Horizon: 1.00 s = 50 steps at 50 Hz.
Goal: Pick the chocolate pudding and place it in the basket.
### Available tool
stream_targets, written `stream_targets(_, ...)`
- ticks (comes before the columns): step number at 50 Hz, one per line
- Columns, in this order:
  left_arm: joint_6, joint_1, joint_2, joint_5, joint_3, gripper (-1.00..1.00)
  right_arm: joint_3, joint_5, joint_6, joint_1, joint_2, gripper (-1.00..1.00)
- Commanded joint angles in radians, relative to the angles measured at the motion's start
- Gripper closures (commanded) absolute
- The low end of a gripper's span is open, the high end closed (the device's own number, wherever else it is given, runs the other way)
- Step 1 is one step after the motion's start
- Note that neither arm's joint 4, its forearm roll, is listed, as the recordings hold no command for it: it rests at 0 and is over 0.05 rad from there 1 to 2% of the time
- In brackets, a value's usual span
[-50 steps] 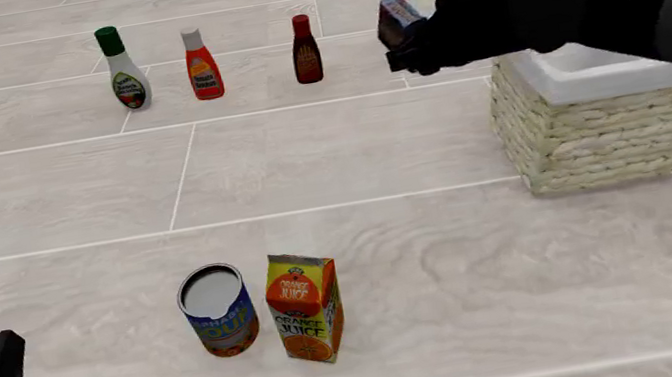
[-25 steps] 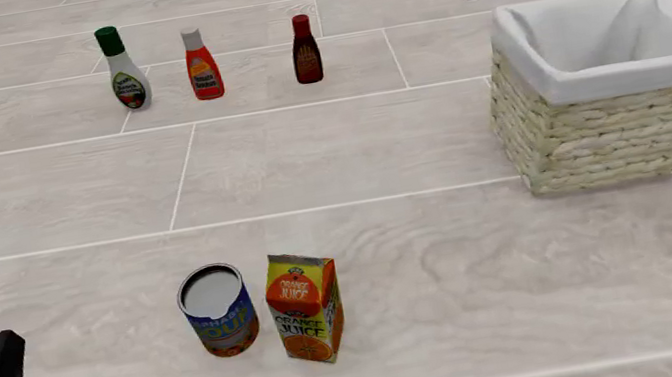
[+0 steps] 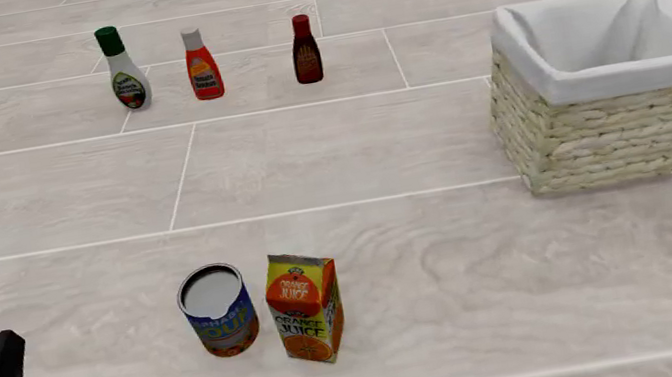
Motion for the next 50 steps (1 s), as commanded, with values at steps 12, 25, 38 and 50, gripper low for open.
stream_targets(12,0.000,0.000,0.000,0.000,0.000,-1.00,-0.060,0.006,0.040,-0.165,0.065,1.00)
stream_targets(25,0.000,0.000,0.000,0.000,0.000,-1.00,-0.070,0.004,0.049,-0.222,0.103,1.00)
stream_targets(38,0.000,0.000,0.000,0.000,0.000,-1.00,-0.037,-0.015,0.067,-0.236,0.131,1.00)
stream_targets(50,0.000,0.000,0.000,0.000,0.000,-1.00,0.014,-0.052,0.066,-0.243,0.145,1.00)
